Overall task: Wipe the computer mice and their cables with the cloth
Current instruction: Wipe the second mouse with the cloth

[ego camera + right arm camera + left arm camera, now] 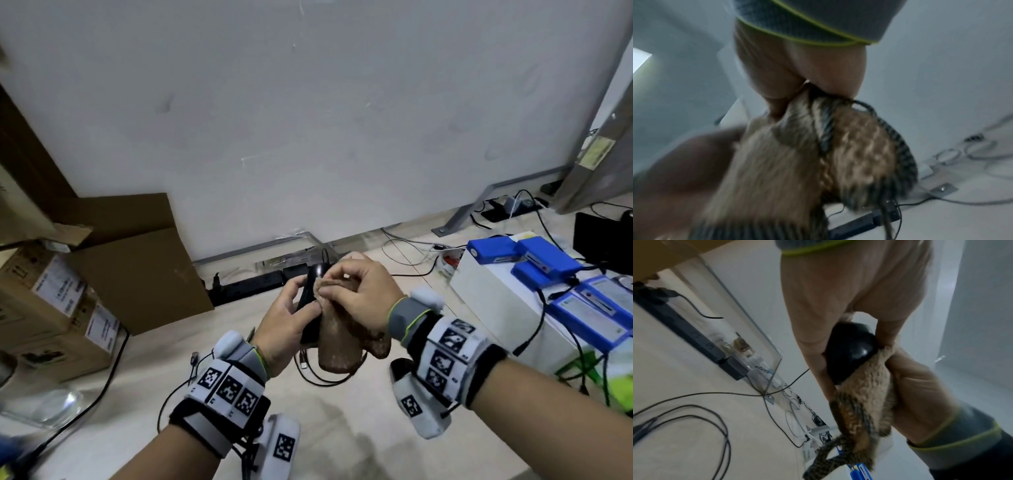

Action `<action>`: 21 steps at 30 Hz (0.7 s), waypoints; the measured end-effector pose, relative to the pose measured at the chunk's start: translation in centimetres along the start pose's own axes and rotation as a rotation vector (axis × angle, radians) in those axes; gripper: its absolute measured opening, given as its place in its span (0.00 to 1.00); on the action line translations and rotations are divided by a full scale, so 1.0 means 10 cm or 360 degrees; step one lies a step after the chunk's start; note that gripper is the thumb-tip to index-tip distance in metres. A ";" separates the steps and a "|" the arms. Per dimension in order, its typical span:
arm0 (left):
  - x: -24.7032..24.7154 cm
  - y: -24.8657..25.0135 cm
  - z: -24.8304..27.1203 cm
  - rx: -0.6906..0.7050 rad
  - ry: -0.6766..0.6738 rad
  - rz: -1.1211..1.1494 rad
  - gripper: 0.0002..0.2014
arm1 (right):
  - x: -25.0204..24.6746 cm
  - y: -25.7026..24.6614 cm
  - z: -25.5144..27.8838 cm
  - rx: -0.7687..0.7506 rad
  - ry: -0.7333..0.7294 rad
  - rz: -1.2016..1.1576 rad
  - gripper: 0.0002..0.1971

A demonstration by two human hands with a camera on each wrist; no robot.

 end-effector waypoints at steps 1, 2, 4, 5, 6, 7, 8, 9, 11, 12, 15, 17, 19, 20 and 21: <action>0.03 0.02 -0.01 0.0009 0.0001 -0.0044 0.15 | 0.01 -0.01 0.00 -0.0059 0.0139 0.0163 0.05; 0.06 0.04 -0.02 0.0019 0.0000 -0.0086 0.15 | -0.01 -0.01 0.02 -0.0088 0.0287 0.0277 0.07; 0.08 0.07 -0.03 0.0039 0.0009 -0.0132 0.15 | -0.06 0.03 -0.02 -0.0027 0.0452 0.0321 0.10; 0.10 0.08 -0.02 0.0031 -0.0005 -0.0139 0.15 | -0.08 0.08 -0.07 0.0061 0.0479 0.0303 0.11; 0.10 0.07 -0.01 0.0012 -0.0021 -0.0142 0.15 | -0.11 0.14 -0.12 0.0179 0.0495 0.0260 0.11; 0.12 0.06 0.00 -0.0003 -0.0035 -0.0144 0.15 | -0.15 0.22 -0.17 0.0302 0.0518 0.0174 0.12; 0.13 0.07 0.02 -0.0008 -0.0038 -0.0140 0.16 | -0.17 0.28 -0.20 0.0399 0.0550 0.0047 0.12; 0.14 0.07 0.03 -0.0007 -0.0033 -0.0126 0.16 | -0.17 0.34 -0.20 0.0456 0.0590 -0.0103 0.11; 0.14 0.08 0.03 0.0015 -0.0004 -0.0082 0.17 | -0.16 0.39 -0.16 0.0491 0.0675 -0.0415 0.09; 0.11 0.10 0.03 0.0030 0.0031 -0.0060 0.17 | -0.13 0.41 -0.14 0.0489 0.0700 -0.0602 0.08; 0.02 0.13 0.04 0.0039 0.0136 -0.0009 0.16 | -0.09 0.44 -0.06 0.0423 0.0657 -0.1175 0.09; -0.06 0.14 0.05 0.0055 0.0202 0.0010 0.16 | -0.09 0.36 -0.04 0.0335 0.0503 -0.1186 0.08; -0.11 0.17 0.05 0.0073 0.0254 0.0005 0.16 | -0.08 0.27 -0.03 0.0257 0.0348 -0.0928 0.07; -0.12 0.17 0.05 0.0073 0.0252 0.0006 0.16 | -0.05 0.23 -0.02 0.0233 0.0287 -0.0785 0.07; -0.11 0.16 0.04 0.0070 0.0230 0.0003 0.16 | -0.02 0.20 -0.01 0.0219 0.0247 -0.0659 0.08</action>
Point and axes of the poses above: each hand's wrist, its own z-axis away from the middle knuckle, its own x-axis out of the palm, y = z × x, the point moved 6 cm from there along -z, towards the middle knuckle, and after that the axes turned 7 degrees about -y, right-handed, at the moved point
